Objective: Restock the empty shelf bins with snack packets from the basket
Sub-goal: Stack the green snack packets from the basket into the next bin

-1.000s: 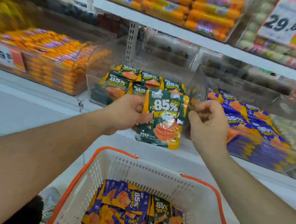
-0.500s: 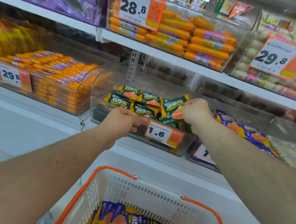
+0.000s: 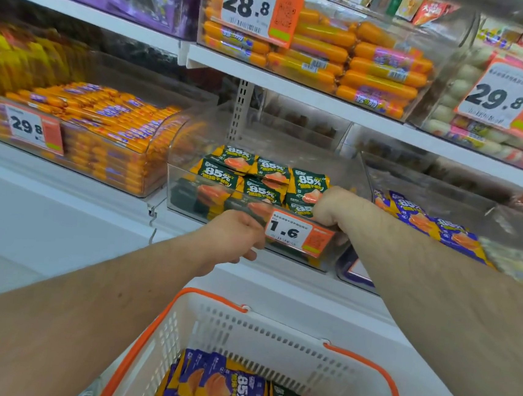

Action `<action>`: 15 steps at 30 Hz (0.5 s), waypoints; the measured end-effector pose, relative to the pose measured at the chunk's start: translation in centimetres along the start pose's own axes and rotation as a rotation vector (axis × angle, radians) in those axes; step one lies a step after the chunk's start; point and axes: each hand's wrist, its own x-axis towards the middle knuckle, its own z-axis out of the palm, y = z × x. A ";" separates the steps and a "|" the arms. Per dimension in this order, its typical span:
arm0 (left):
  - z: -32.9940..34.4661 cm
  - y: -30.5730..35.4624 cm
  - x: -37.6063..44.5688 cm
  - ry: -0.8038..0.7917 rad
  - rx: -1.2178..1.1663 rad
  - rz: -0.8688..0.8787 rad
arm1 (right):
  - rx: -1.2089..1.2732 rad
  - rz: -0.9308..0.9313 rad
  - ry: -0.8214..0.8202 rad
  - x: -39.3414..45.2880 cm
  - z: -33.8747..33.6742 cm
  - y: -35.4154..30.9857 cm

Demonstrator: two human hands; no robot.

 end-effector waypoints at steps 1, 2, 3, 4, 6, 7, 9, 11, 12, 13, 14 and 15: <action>0.1 -0.1 0.0 -0.010 0.011 -0.004 | -0.040 0.011 -0.004 0.3 -0.2 -0.2; 0.1 -0.1 0.0 -0.021 0.023 -0.008 | -0.010 0.009 0.012 0.5 -0.2 -0.1; 0.2 -0.2 0.0 -0.032 0.039 -0.012 | -0.079 0.006 -0.009 1.1 -0.5 0.0; 0.3 -0.3 0.0 -0.041 0.054 -0.015 | -0.086 -0.028 0.014 1.1 -0.4 0.3; 0.7 -0.5 0.0 -0.068 0.081 -0.021 | -0.067 -0.182 0.073 1.8 0.0 0.2; 0.9 -0.5 0.0 -0.083 0.095 -0.024 | -0.031 -0.244 0.062 2.0 0.4 0.1; 1.3 -0.5 -0.1 -0.114 0.122 -0.027 | 0.055 -0.322 -0.032 2.0 1.4 -0.1; 1.7 -0.6 -0.1 -0.149 0.151 -0.030 | 0.090 -0.338 -0.124 1.8 1.7 -0.2; 1.8 -0.8 -0.1 -0.166 0.168 -0.028 | 0.077 -0.352 -0.138 1.6 1.7 -0.2; 1.9 -1.0 -0.1 -0.183 0.185 -0.027 | 0.069 -0.350 -0.133 1.5 1.9 -0.2; 1.9 -1.1 -0.1 -0.198 0.202 -0.025 | 0.046 -0.363 -0.120 1.4 1.9 -0.2; 2.0 -1.3 -0.2 -0.211 0.218 -0.022 | 0.028 -0.360 -0.115 1.3 1.9 -0.3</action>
